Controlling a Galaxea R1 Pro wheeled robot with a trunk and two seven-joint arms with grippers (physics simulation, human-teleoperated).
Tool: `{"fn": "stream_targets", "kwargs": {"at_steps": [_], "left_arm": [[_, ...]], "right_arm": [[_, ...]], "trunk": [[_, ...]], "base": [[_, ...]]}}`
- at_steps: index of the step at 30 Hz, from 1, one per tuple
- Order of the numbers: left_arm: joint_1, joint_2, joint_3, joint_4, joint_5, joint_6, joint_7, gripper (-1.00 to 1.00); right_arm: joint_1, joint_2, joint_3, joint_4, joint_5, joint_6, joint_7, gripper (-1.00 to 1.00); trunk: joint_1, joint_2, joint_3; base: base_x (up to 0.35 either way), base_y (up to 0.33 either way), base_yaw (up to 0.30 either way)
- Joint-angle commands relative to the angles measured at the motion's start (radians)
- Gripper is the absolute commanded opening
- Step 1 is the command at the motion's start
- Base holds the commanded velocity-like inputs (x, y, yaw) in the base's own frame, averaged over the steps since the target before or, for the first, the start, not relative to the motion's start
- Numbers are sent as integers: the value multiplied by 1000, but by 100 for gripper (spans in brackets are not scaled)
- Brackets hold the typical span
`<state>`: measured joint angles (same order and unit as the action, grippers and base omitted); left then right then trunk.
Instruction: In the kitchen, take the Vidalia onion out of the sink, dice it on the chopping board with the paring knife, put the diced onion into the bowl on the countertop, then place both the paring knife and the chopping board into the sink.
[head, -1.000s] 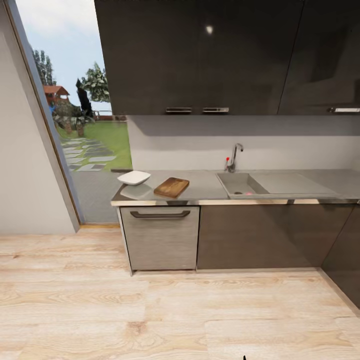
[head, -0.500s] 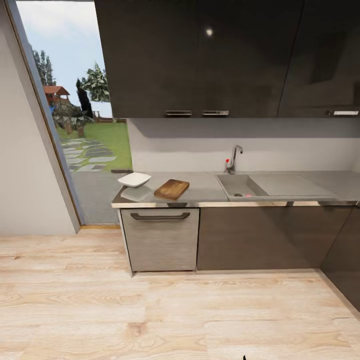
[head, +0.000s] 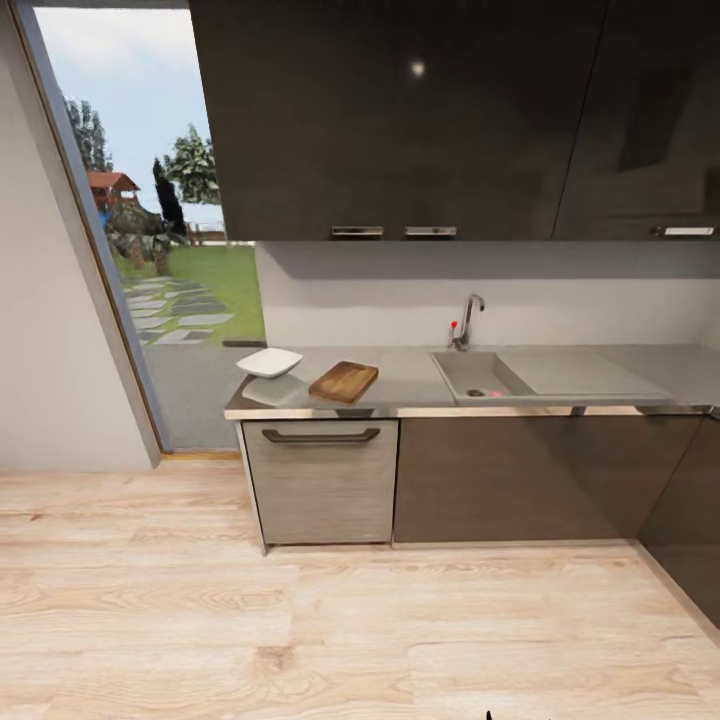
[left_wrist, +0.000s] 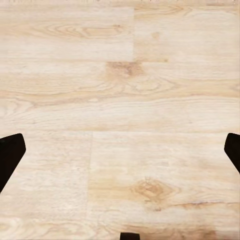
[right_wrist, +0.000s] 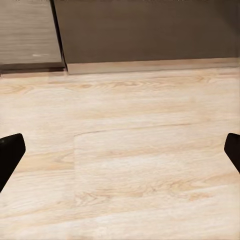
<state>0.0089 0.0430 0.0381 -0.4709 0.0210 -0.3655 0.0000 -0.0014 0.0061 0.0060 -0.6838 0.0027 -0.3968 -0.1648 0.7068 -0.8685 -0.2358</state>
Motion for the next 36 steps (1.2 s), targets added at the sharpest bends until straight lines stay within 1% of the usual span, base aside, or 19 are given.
{"fn": "stream_targets", "kwargs": {"at_steps": [1, 11, 21, 36], "left_arm": [[0, 0, 0, -1, 2, -1, 0, 100], [0, 3, 1, 1, 4, -1, 0, 100], [0, 3, 0, 0, 3, -1, 0, 100], [0, 3, 1, 0, 3, -1, 0, 100]], "right_arm": [[0, 1, 1, 0, 0, -2, -4, 100], [0, -1, -2, -1, 1, -1, -4, 100], [0, 3, -1, -1, 0, -2, -4, 100], [0, -1, -3, -2, 2, -2, -4, 100]], "trunk": [[-4, 6, 2], [-42, 76, 34], [-80, 146, 65], [-138, 251, 112]], "base": [[0, 0, 0], [0, 0, 0], [0, 0, 0], [0, 0, 0]]}}
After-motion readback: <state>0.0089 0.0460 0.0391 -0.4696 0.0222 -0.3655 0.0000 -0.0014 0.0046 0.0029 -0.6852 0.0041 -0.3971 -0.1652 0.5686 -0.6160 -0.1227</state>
